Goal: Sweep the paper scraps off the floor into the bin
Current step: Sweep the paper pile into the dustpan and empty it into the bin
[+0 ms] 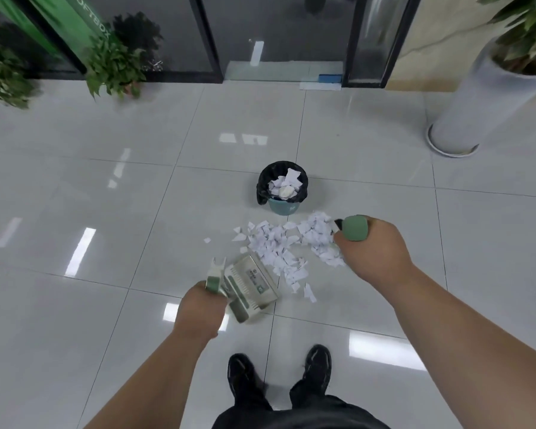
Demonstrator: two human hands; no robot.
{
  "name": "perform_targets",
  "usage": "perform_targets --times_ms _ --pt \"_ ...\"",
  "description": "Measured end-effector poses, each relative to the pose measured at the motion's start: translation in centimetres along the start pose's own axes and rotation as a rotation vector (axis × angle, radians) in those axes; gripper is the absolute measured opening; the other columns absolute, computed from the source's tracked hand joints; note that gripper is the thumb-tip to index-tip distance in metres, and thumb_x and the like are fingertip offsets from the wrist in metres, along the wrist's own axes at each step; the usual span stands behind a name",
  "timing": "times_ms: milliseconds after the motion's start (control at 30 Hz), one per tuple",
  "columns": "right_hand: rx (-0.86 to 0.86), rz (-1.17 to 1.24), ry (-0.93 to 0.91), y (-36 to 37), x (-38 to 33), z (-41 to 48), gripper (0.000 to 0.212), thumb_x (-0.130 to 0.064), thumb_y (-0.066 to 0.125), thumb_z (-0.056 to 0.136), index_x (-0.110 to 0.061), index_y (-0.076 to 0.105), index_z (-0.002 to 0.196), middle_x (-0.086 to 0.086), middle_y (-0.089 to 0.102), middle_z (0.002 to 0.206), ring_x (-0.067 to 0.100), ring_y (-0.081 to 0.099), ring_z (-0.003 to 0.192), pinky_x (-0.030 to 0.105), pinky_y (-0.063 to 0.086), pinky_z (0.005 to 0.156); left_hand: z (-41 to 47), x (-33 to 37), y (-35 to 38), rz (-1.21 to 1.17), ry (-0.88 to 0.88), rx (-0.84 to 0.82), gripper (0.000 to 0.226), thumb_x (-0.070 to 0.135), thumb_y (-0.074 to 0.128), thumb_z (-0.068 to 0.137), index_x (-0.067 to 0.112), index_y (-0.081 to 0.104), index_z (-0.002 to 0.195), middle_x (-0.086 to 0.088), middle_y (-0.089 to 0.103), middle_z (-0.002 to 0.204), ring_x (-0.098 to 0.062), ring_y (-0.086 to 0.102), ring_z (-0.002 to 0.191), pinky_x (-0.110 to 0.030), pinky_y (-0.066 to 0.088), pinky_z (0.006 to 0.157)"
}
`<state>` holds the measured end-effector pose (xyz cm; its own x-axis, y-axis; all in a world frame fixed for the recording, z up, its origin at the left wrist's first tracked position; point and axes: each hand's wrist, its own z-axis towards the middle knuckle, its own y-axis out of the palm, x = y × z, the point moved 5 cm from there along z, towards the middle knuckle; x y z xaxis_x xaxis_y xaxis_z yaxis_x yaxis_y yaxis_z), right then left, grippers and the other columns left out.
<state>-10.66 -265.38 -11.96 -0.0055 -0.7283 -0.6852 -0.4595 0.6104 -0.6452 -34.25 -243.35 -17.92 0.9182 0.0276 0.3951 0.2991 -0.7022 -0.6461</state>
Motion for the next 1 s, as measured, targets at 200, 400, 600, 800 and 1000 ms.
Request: perform_targets --times_ms 200,400,600,800,1000 --pt "-0.017 0.019 0.001 2.3 -3.2 -2.7 0.022 -0.025 0.062 0.078 -0.015 0.05 0.061 -0.001 0.047 0.053 0.027 0.039 0.056 0.033 0.042 0.052 0.8 0.1 0.8 -0.259 -0.025 -0.128 0.024 -0.001 0.049 0.083 0.017 0.053 0.069 -0.001 0.038 0.05 -0.019 0.027 0.045 -0.022 0.029 0.045" --pt "-0.02 0.034 0.02 3.3 -5.5 -5.2 0.02 -0.022 0.066 0.079 -0.007 0.07 0.09 0.016 0.062 0.067 0.022 0.046 0.055 0.04 0.051 0.052 2.2 -1.1 1.3 -0.307 0.007 -0.233 0.024 -0.001 0.052 0.085 0.015 0.05 0.068 -0.005 0.038 0.057 -0.019 0.029 0.048 -0.022 0.029 0.045" --pt "0.062 0.132 0.05 1.6 -7.2 -6.6 0.019 -0.019 0.065 0.078 -0.004 0.067 0.089 0.001 0.046 0.058 0.022 0.038 0.055 0.035 0.037 0.055 3.5 -2.3 0.7 -0.316 0.043 -0.254 0.021 -0.002 0.047 0.084 0.014 0.049 0.07 -0.007 0.036 0.063 -0.02 0.028 0.053 -0.026 0.029 0.048" --pt "0.11 0.036 0.029 2.6 -8.4 -7.3 0.024 -0.023 0.064 0.078 -0.005 0.066 0.094 0.008 0.052 0.063 0.022 0.042 0.057 0.038 0.042 0.054 4.1 -2.7 -1.7 -0.333 0.068 -0.284 0.024 -0.003 0.05 0.085 0.015 0.05 0.071 0.001 0.037 0.05 -0.019 0.027 0.045 -0.025 0.029 0.048" --pt "-0.001 -0.111 -0.007 8.0 -8.5 -8.0 0.02 -0.022 0.065 0.083 -0.019 0.054 0.066 -0.002 0.053 0.06 0.023 0.048 0.057 0.03 0.041 0.054 6.2 -4.2 -2.7 -0.244 0.069 -0.289 0.021 -0.002 0.045 0.082 0.015 0.048 0.069 -0.002 0.04 0.054 -0.02 0.03 0.045 -0.025 0.032 0.046"
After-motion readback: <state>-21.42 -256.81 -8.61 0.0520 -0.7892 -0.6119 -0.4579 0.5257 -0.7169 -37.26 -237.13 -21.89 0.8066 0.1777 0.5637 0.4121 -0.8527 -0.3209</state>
